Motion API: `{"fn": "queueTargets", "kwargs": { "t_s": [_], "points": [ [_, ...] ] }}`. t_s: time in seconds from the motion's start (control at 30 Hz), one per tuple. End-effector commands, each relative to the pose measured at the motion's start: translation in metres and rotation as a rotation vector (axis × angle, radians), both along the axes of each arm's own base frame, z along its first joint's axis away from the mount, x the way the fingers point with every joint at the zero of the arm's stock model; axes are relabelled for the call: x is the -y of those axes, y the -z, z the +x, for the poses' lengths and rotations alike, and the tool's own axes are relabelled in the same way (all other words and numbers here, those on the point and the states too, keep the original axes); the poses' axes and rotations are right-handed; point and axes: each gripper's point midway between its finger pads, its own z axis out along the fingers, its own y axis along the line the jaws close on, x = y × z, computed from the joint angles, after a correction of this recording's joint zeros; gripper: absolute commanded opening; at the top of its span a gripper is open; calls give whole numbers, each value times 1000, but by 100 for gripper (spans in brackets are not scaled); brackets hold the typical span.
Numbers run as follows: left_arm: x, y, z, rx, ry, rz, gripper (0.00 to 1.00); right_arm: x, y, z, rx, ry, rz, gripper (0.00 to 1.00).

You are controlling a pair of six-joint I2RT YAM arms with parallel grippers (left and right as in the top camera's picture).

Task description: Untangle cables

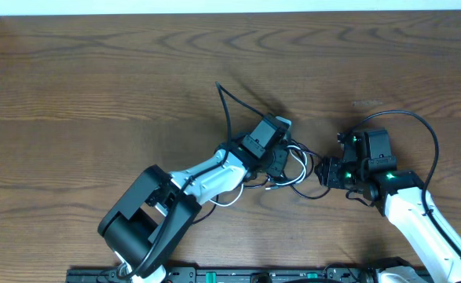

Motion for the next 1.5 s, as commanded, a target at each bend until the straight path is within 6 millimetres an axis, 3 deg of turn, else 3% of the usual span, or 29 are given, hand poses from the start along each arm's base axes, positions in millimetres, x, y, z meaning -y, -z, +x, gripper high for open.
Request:
{"fn": "queueTargets", "kwargs": {
  "t_s": [0.0,0.57,1.03,1.3,1.47],
  "points": [
    [3,9,-8,-13,18,11,46,-2,1,-2,-2,-19,2,48],
    [-8,10,5,57,-41,78,47,-2,1,-3,-2,-19,2,48],
    [19,10,-14,43,42,22,47,-3,1,-2,-2,-10,7,48],
    [18,32,-14,24,41,49,46,-3,1,-2,-3,-11,9,48],
    [18,32,-14,25,41,47,45,-3,1,-2,-3,-11,9,48]
  ]
}}
